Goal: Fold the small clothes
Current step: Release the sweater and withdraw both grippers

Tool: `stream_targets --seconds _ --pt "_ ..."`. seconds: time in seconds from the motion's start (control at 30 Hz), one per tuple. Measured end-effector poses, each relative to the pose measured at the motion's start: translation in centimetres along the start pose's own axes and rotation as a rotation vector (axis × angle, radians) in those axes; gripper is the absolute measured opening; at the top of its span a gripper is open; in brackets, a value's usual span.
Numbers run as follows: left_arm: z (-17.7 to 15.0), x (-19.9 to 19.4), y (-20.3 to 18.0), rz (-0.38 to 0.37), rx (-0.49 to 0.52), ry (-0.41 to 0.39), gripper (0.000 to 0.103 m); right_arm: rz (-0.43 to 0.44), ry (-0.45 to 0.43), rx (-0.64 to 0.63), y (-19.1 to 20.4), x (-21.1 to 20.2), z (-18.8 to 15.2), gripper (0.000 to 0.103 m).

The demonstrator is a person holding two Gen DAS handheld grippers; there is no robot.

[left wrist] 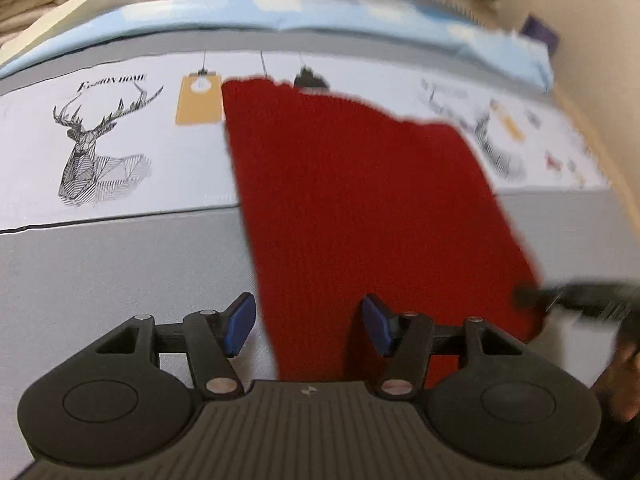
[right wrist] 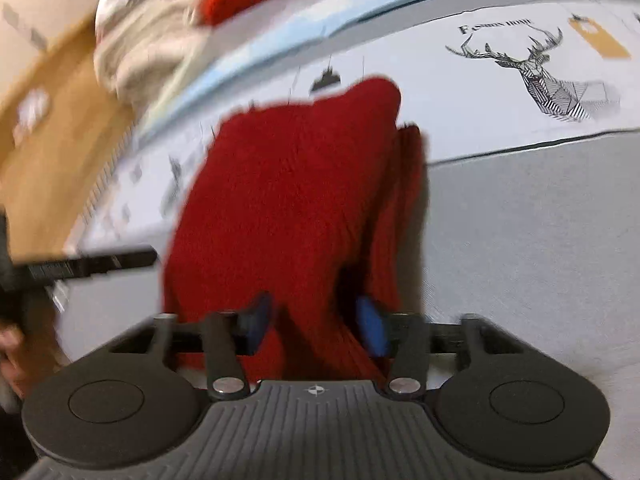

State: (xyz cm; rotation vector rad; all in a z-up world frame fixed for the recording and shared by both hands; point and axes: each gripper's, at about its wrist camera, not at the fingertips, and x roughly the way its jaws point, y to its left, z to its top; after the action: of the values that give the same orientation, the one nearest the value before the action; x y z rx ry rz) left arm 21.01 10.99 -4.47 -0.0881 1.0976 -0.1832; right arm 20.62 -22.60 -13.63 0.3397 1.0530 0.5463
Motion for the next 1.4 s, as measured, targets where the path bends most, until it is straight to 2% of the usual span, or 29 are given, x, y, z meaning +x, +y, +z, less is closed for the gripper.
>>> stream_targets --seconds 0.03,0.1,0.17,0.23,0.3,0.37,0.43,0.47,0.5,0.57,0.63,0.7,0.77,0.93,1.03,1.1,1.2,1.3,1.4 --pt "-0.2 0.1 -0.1 -0.001 0.014 0.001 0.064 0.007 -0.014 0.004 -0.2 -0.3 0.0 0.019" --pt "-0.5 0.1 -0.4 -0.021 0.037 -0.004 0.064 0.028 -0.103 0.046 -0.7 -1.9 0.3 0.018" --pt "-1.1 1.4 -0.7 0.009 0.078 0.049 0.066 0.015 -0.134 0.069 -1.2 -2.3 0.3 0.018" --pt "-1.9 2.8 -1.2 0.066 0.133 0.104 0.072 -0.049 -0.059 0.08 -1.9 -0.7 0.0 0.019" --pt "-2.3 2.8 -1.7 0.09 0.155 0.085 0.072 -0.076 0.02 0.071 -2.2 0.9 -0.6 0.021" --pt "-2.3 2.2 -1.8 0.098 0.158 0.058 0.072 -0.113 0.002 0.032 -1.5 0.8 -0.6 0.026" --pt "-2.8 2.2 -1.5 0.111 0.148 0.067 0.075 -0.142 -0.022 0.005 -1.1 0.3 -0.6 0.04" --pt "-3.0 2.1 -1.5 0.12 0.143 0.079 0.076 -0.173 -0.019 -0.012 -0.9 0.4 -0.7 0.054" --pt "-3.1 1.8 -1.5 0.128 0.141 0.081 0.076 -0.209 -0.009 -0.028 -1.0 0.4 -0.9 0.063" --pt "-3.1 0.1 -1.9 0.182 0.159 0.031 0.076 -0.249 0.012 -0.008 -1.3 -0.2 -1.3 0.064" --pt "-3.1 -2.5 -2.5 0.236 0.155 -0.064 0.079 -0.267 -0.034 0.026 -0.8 -2.3 -1.9 0.064" --pt "-3.6 -5.7 -2.8 0.238 0.105 -0.167 0.086 -0.339 -0.128 -0.017 0.7 -5.0 -3.0 0.064" --pt "-4.9 -8.9 -3.4 0.233 0.056 -0.26 0.086 -0.375 -0.205 -0.066 2.2 -7.4 -3.9 0.065" --pt "-10.4 -14.5 -6.1 0.237 0.005 -0.42 0.087 -0.369 -0.352 -0.128 5.6 -12.7 -8.1 0.074" --pt "-14.0 -16.0 -8.0 0.219 -0.004 -0.45 0.087 -0.375 -0.409 -0.183 7.3 -14.4 -11.3 0.077" --pt "-16.4 -16.3 -9.1 0.203 -0.029 -0.443 0.087 -0.357 -0.414 -0.191 7.9 -15.0 -13.0 0.077" --pt "-19.1 -15.2 -10.4 0.231 -0.065 -0.42 0.087 -0.329 -0.397 -0.174 8.6 -15.4 -14.8 0.078" --pt "-19.8 -14.4 -10.9 0.213 -0.108 -0.378 0.088 -0.342 -0.376 -0.208 9.5 -14.8 -15.5 0.078" --pt "-19.3 -13.9 -10.9 0.23 -0.098 -0.392 0.094 -0.35 -0.37 -0.228 9.8 -14.4 -15.4 0.078"
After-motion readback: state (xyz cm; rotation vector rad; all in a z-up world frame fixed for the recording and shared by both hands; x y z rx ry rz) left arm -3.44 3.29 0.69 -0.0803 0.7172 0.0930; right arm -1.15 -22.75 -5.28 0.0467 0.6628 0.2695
